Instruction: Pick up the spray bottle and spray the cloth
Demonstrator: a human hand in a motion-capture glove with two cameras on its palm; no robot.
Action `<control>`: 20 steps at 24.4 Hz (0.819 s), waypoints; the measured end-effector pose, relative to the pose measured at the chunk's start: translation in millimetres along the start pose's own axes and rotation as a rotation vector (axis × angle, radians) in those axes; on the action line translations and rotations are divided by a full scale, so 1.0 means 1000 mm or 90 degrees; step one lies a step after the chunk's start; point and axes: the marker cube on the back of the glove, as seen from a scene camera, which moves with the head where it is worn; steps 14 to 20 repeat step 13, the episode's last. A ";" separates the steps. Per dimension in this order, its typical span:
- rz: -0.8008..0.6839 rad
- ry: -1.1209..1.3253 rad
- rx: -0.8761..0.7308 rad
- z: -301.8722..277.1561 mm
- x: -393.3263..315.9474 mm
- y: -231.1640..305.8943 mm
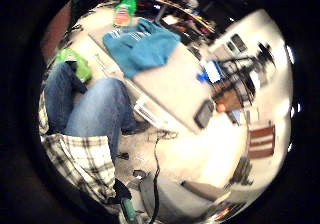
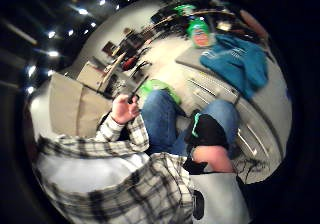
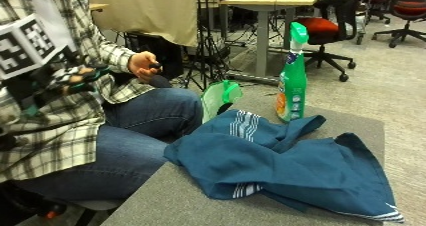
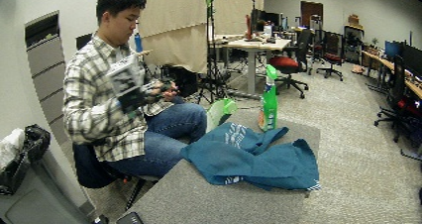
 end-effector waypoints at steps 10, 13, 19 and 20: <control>0.215 0.079 -0.006 0.053 -0.006 0.131; 0.255 0.091 -0.014 0.059 -0.011 0.143; 0.255 0.091 -0.014 0.059 -0.011 0.143; 0.255 0.091 -0.014 0.059 -0.011 0.143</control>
